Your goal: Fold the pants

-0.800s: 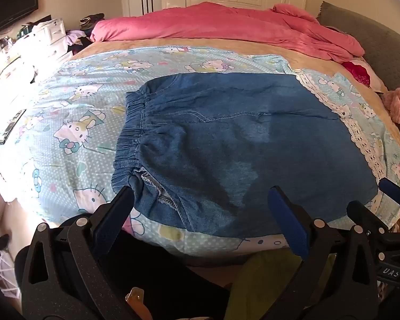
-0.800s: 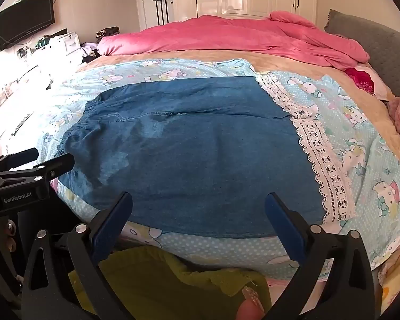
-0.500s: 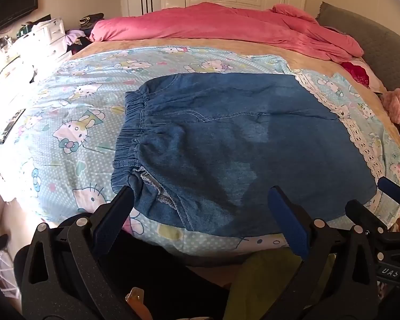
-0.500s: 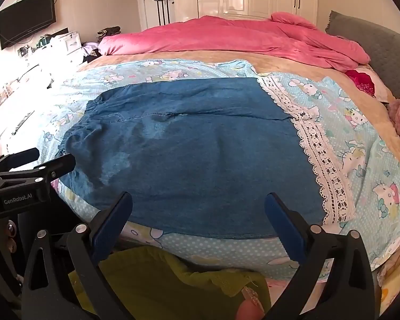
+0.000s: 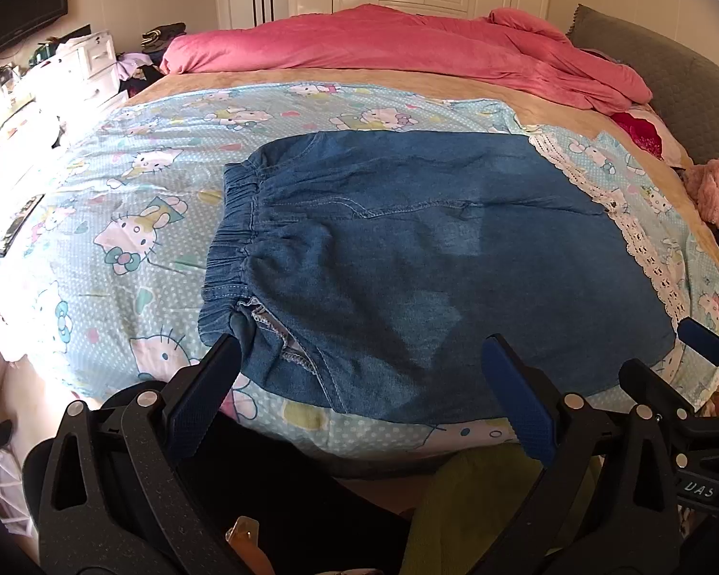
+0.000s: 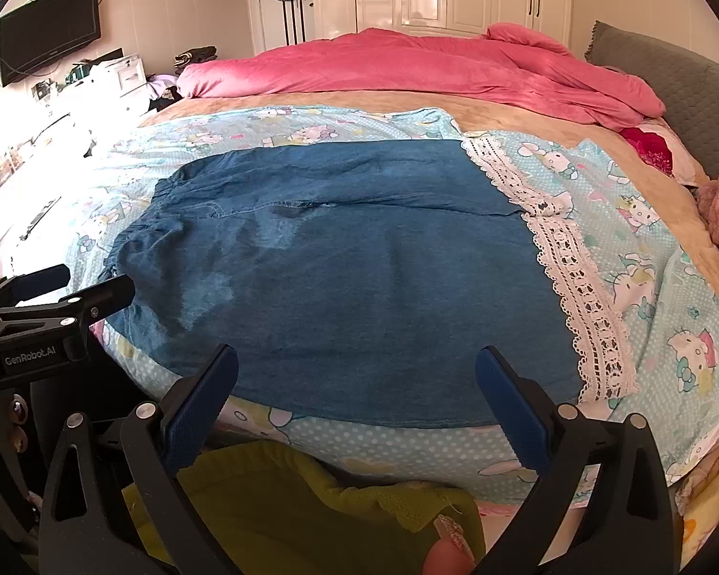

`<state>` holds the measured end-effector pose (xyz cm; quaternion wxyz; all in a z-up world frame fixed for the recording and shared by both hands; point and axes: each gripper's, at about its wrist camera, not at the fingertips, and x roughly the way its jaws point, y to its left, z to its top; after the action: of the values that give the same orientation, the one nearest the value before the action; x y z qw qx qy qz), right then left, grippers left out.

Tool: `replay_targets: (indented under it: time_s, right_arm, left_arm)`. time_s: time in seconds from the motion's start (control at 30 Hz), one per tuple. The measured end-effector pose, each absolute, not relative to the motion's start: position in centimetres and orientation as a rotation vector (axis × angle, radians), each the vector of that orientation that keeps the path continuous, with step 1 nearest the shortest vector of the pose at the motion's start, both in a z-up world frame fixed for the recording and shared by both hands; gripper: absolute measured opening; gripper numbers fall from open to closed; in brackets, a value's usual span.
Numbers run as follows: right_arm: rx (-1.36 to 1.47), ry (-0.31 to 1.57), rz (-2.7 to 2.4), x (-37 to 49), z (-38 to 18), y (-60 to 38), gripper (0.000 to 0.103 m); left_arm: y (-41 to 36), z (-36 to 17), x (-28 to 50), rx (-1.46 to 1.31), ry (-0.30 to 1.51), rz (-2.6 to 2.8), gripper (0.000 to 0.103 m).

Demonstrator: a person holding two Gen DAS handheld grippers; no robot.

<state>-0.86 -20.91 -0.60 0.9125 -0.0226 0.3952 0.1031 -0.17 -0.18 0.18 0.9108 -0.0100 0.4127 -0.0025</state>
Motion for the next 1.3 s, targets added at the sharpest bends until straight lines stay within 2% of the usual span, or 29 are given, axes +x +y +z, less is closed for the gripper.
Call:
replay_targets:
  time_s: [1.3]
  right_arm:
    - [-0.056,0.807,0.210,-0.69,-0.33,-20.80,0.099]
  left_arm:
    - [-0.05,-0.02,-0.26,-0.021,0.855,-0.024,0.094]
